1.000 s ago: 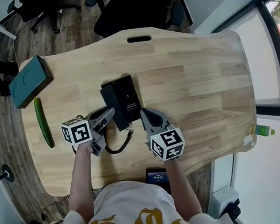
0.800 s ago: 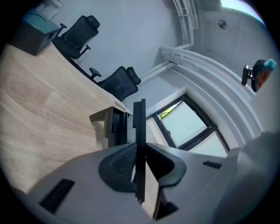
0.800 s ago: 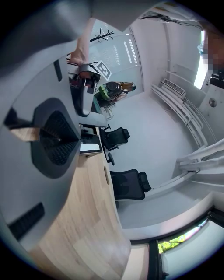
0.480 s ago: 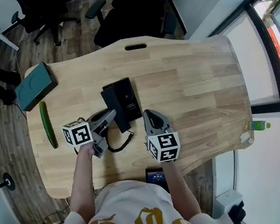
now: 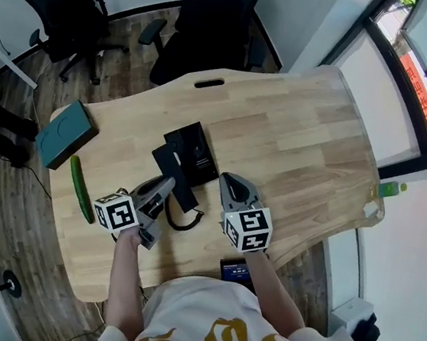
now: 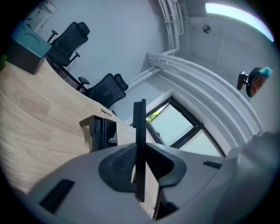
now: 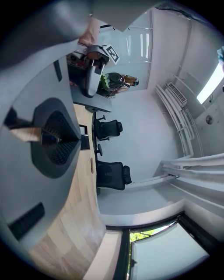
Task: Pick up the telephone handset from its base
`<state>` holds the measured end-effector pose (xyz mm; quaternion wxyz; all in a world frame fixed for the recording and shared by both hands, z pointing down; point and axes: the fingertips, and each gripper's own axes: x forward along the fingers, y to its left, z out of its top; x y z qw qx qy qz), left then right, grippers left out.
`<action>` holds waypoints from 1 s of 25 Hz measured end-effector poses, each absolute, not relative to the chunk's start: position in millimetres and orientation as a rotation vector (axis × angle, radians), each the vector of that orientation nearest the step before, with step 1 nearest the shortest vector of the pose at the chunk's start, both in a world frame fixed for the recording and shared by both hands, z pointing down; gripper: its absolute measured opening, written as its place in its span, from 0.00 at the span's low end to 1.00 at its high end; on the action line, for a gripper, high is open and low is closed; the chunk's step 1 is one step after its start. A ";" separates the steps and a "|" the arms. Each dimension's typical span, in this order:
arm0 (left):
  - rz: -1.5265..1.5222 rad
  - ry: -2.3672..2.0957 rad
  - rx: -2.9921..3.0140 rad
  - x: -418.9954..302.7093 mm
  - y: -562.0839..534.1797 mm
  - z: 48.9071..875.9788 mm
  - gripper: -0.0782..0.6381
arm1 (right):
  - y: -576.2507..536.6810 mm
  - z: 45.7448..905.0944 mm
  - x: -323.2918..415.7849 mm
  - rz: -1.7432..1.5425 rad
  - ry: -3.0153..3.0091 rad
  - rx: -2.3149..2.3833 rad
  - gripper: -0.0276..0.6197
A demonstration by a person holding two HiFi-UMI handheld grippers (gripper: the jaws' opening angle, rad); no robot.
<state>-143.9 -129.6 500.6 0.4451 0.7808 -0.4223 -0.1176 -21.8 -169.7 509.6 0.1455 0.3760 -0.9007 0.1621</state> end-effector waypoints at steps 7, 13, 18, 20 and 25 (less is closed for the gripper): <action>-0.318 -1.022 1.980 -147.0 -103.2 482.6 0.21 | -151.9 490.3 -21.4 0.389 -2.622 1.111 0.05; -0.330 -0.974 2.031 -140.9 -83.9 465.1 0.21 | -144.9 476.6 -18.2 0.282 -2.618 1.169 0.05; -0.340 -0.942 2.049 -141.5 -70.1 457.2 0.21 | -131.2 467.9 -31.0 0.241 -2.657 1.105 0.05; -0.341 -0.938 2.053 -140.5 -66.8 456.0 0.21 | -127.2 467.5 -34.0 0.219 -2.650 1.095 0.05; -0.339 -0.922 2.059 -137.2 -61.8 454.6 0.21 | -119.0 469.1 -39.0 0.204 -2.640 1.059 0.05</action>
